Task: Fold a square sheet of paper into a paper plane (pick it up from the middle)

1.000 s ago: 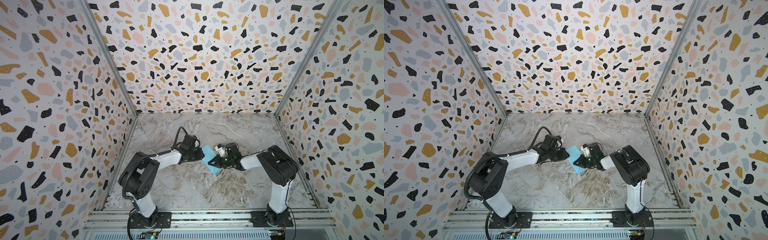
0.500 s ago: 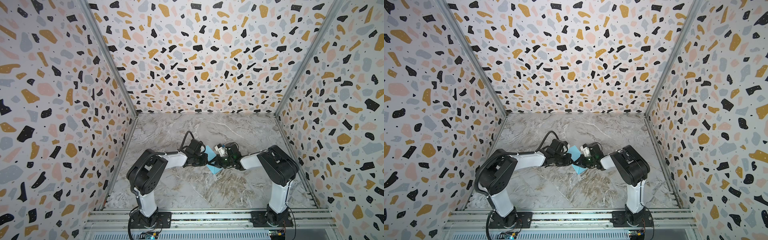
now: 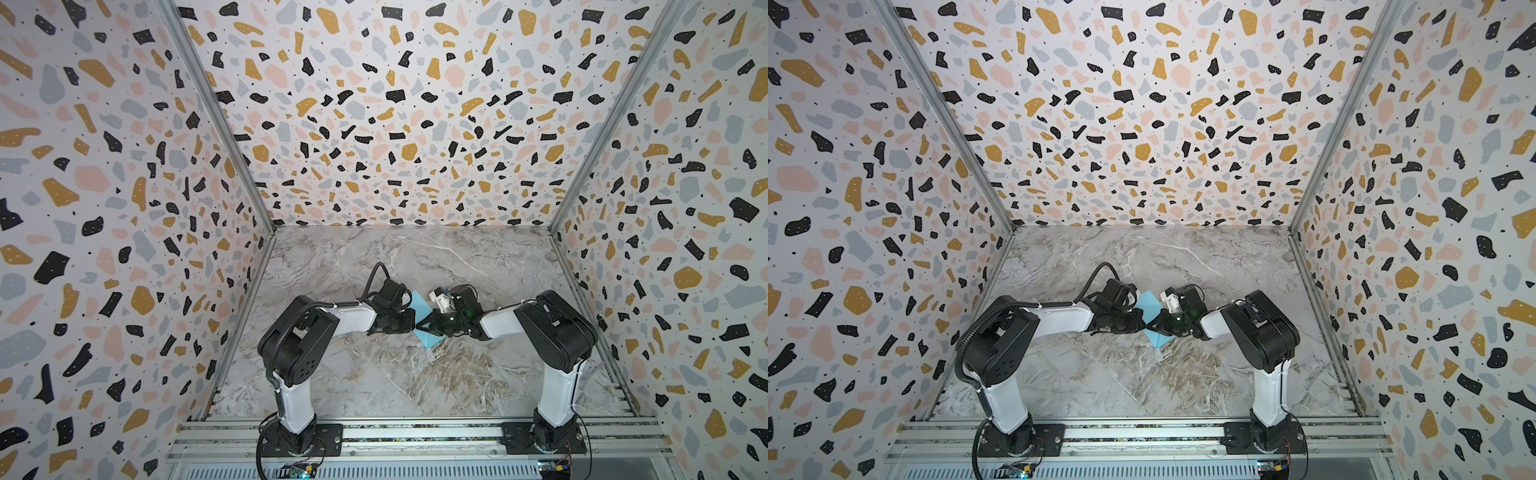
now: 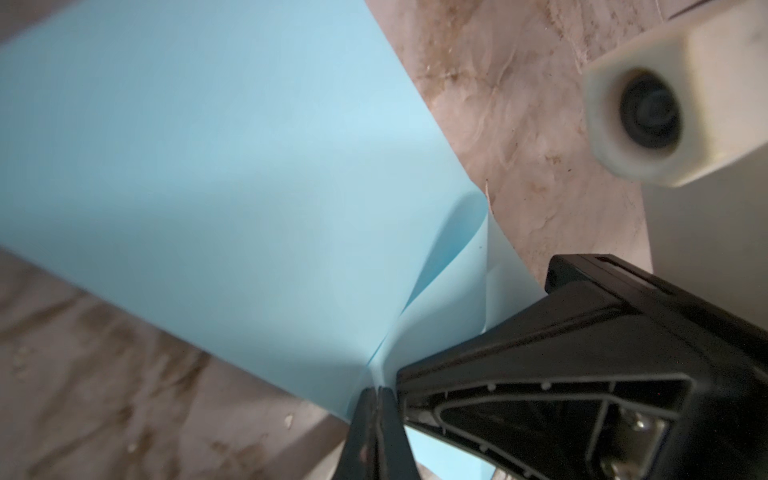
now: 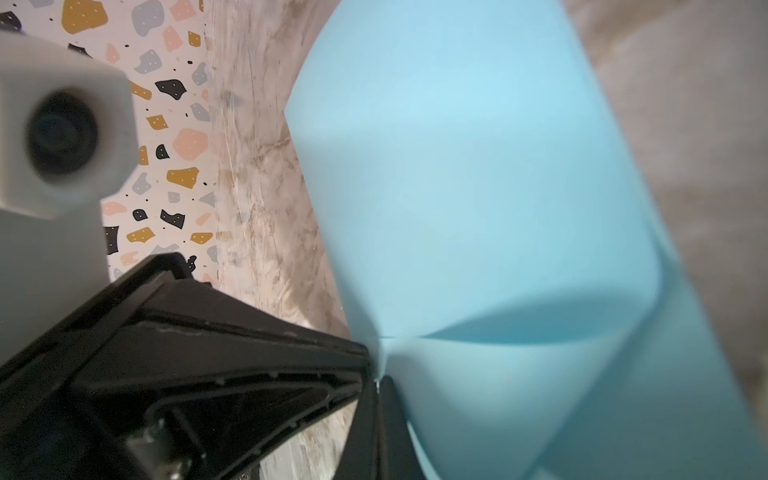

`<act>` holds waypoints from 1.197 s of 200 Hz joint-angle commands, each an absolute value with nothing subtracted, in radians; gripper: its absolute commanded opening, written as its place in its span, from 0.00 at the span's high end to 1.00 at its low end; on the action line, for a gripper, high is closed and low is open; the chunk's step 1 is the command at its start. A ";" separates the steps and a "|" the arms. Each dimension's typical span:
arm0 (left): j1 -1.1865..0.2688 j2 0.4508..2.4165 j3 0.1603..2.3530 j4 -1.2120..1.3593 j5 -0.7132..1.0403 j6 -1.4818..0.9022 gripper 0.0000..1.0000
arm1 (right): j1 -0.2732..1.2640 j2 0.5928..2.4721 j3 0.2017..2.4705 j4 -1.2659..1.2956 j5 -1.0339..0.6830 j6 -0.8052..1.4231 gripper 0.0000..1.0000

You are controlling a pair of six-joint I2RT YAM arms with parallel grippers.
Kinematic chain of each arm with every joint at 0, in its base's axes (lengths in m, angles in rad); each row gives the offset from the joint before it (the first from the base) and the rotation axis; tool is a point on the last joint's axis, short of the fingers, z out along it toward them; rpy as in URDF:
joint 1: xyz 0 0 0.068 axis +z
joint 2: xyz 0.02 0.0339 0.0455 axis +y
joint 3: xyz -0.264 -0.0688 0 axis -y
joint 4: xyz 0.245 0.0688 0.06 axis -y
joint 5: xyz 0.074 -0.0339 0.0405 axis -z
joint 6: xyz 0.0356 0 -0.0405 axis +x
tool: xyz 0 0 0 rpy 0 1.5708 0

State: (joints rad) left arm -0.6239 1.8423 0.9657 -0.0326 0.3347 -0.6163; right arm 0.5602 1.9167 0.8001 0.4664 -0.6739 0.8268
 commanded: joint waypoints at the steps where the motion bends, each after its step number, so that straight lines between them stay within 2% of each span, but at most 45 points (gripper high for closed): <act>1: -0.624 1.869 0.968 -0.101 0.277 -0.585 1.00 | 0.547 1.858 0.810 0.390 -0.690 0.795 0.99; 48: -0.624 1.871 0.969 -0.107 0.279 -0.576 1.00 | 0.534 1.839 0.853 0.290 -0.698 0.696 0.95; 164: -0.626 1.878 0.975 -0.113 0.282 -0.573 1.00 | 0.491 1.827 0.843 0.232 -0.656 0.651 0.94; 190: -0.624 1.876 0.978 -0.118 0.285 -0.568 1.00 | 0.491 1.757 0.866 0.171 -0.612 0.600 0.87; 223: -0.624 1.876 0.984 -0.118 0.289 -0.566 1.00 | 0.501 1.717 0.898 0.039 -0.500 0.526 0.69; 239: -0.624 1.876 0.987 -0.117 0.293 -0.566 1.00 | 0.515 1.718 0.911 -0.005 -0.469 0.506 0.64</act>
